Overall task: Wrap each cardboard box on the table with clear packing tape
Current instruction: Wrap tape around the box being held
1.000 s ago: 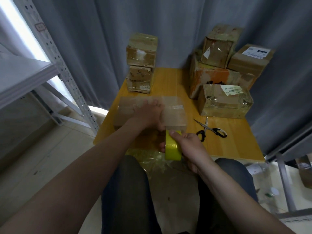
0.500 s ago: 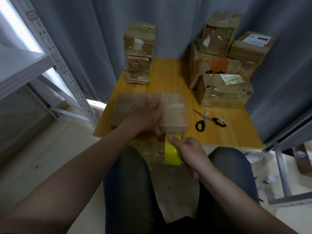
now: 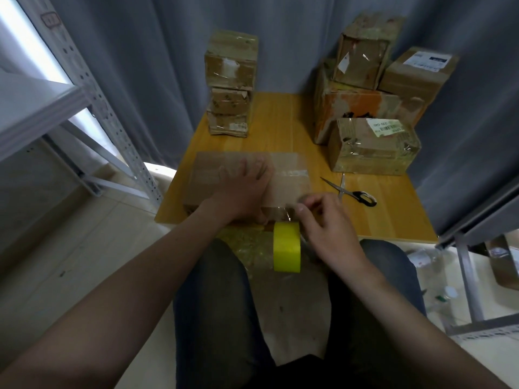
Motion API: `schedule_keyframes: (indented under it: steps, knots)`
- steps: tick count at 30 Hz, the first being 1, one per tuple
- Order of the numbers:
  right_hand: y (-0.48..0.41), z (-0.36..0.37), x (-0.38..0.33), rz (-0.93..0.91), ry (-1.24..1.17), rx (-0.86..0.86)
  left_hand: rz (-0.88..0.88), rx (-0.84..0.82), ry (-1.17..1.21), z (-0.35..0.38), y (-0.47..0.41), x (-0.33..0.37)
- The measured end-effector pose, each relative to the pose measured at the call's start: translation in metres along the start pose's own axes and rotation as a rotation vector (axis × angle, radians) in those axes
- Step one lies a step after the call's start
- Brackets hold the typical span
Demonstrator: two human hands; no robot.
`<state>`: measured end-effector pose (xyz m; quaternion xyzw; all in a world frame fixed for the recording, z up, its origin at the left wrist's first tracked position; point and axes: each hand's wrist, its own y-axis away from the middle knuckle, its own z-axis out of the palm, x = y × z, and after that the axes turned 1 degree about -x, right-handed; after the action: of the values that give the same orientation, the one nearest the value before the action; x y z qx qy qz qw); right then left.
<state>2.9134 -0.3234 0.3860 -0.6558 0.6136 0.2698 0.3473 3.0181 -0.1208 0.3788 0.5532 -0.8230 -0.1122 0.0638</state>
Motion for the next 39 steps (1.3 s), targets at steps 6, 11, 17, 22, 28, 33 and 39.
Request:
schedule_keyframes:
  steps: [6, 11, 17, 22, 28, 33, 39]
  knots:
    - [-0.026, 0.018, -0.017, -0.237, 0.587, -0.478, 0.001, -0.028, -0.037, -0.002, 0.008, 0.007]
    - [-0.06, 0.033, -0.021, -0.156, 0.687, -0.475, 0.001, -0.047, -0.027, 0.004, 0.004, 0.003]
    - [-0.135, 0.052, -0.015, -0.109, 0.708, -0.405, 0.024, -0.085, -0.063, -0.003, 0.006, 0.004]
    - [-0.179, 0.059, -0.017, -0.099, 0.73, -0.29, -0.002, -0.054, -0.032, 0.002, 0.004, 0.006]
    - [-0.207, 0.051, -0.016, -0.038, 0.698, -0.311, -0.014, -0.025, -0.015, 0.004, 0.005, 0.006]
    - [-0.186, 0.05, -0.007, -0.107, 0.744, -0.404, -0.026, -0.036, -0.018, 0.002, 0.006, 0.009]
    - [-0.13, 0.028, 0.015, -0.253, 0.518, -0.459, -0.029, -0.031, -0.003, -0.003, 0.011, 0.01]
